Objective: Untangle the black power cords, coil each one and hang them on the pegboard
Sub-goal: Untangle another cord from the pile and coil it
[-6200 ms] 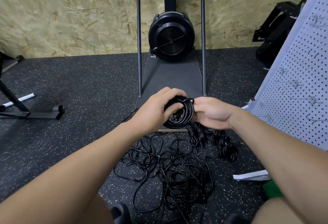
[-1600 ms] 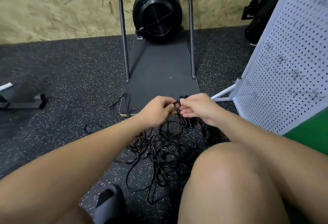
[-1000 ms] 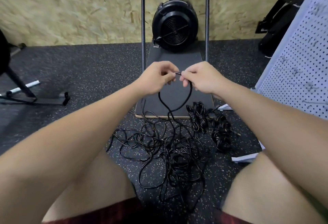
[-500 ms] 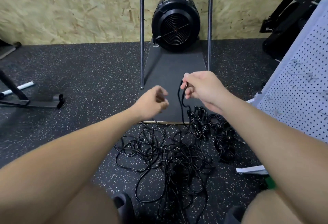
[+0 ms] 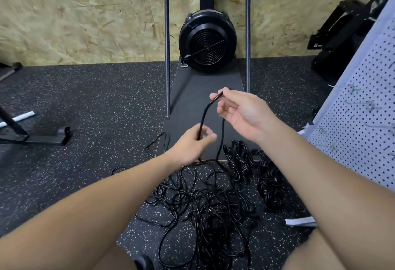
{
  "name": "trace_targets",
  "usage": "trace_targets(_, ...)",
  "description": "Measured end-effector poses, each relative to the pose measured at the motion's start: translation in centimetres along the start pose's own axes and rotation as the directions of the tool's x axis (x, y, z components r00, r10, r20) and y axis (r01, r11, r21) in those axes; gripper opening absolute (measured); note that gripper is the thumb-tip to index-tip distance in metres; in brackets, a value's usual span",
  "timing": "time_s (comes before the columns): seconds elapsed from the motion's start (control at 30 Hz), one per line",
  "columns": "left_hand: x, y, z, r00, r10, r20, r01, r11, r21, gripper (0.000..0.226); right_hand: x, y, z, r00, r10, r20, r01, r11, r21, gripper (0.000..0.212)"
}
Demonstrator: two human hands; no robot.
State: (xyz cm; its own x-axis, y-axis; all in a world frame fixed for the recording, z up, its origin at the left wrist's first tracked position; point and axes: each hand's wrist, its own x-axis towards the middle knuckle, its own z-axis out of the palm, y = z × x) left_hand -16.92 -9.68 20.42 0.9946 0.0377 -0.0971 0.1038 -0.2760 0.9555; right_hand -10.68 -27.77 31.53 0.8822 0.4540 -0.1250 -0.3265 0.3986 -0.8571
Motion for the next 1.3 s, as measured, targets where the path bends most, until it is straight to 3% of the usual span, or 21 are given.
trace_targets(0.17, -0.4, -0.7, 1.4, 0.994, -0.042, 0.099, 0.015, 0.966, 0.258, 0.066, -0.9, 0.6, 0.9, 0.997, 0.027, 0.066, -0.024, 0.999, -0.045, 0.017)
trace_targets(0.27, -0.1, -0.5, 1.7, 0.995, -0.044, 0.092, 0.019, 0.966, 0.256, 0.049, -1.2, 0.6, 1.3, 0.994, 0.019, 0.111, -0.017, 1.0, -0.022, 0.015)
trace_targets(0.37, -0.1, 0.0, 2.2, 0.995, -0.008, 0.101, -0.008, 0.988, 0.153, 0.018, -1.5, 0.3, 1.5, 0.987, 0.0, 0.161, 0.004, 1.0, -0.027, 0.016)
trace_targets(0.47, -0.4, 0.7, 2.6, 0.996, -0.005, 0.092, -0.008, 0.989, 0.146, 0.033, -1.8, 0.0, 1.0, 0.987, -0.032, 0.16, 0.068, 0.973, -0.22, 0.025)
trace_targets(0.57, 0.0, 2.0, 1.7, 0.999, 0.002, 0.036, -0.007, 0.993, 0.117, 0.035, -2.0, -0.6, -0.4, 0.986, -0.145, 0.083, 0.165, 0.775, -0.61, 0.029)
trace_targets(0.67, 0.4, 4.3, 0.2, 0.999, -0.007, -0.045, 0.008, 1.0, 0.021, 0.028, -2.2, -0.4, -2.6, 0.992, -0.124, 0.019, 0.089, 0.589, -0.803, 0.026)
trace_targets(0.77, 0.6, 6.4, -1.1, 0.998, -0.011, -0.066, 0.011, 1.0, -0.007, 0.027, -2.0, 1.8, -5.2, 0.995, 0.1, 0.026, -0.012, 0.36, -0.933, 0.012)
trace_targets(0.83, 0.8, 7.1, -1.4, 0.997, 0.003, -0.081, -0.003, 1.0, -0.005, 0.028, -2.0, 3.7, -6.4, 0.953, 0.288, 0.091, 0.017, 0.249, -0.968, 0.033)
trace_targets(0.9, 0.9, 7.6, -1.5, 0.995, 0.008, -0.1, -0.007, 1.0, 0.013, 0.03, -2.1, 5.2, -6.7, 0.92, 0.364, 0.146, 0.078, 0.193, -0.978, 0.04)
trace_targets(1.07, 1.4, 8.5, -1.8, 0.991, -0.017, -0.132, 0.007, 0.997, -0.075, 0.028, -2.0, 6.7, -7.4, 0.935, 0.345, 0.079, -0.002, 0.229, -0.973, 0.016)
trace_targets(1.2, 1.6, 8.3, -2.8, 0.986, -0.043, -0.161, 0.029, 0.996, -0.088, 0.022, -3.0, 6.4, -8.0, 0.885, 0.458, 0.081, -0.055, 0.275, -0.96, 0.03)
trace_targets(1.3, 1.7, 7.7, -3.6, 0.982, -0.056, -0.182, 0.049, 0.998, -0.041, 0.027, -3.2, 5.5, -7.7, 0.913, 0.399, 0.089, -0.027, 0.277, -0.961, 0.027)
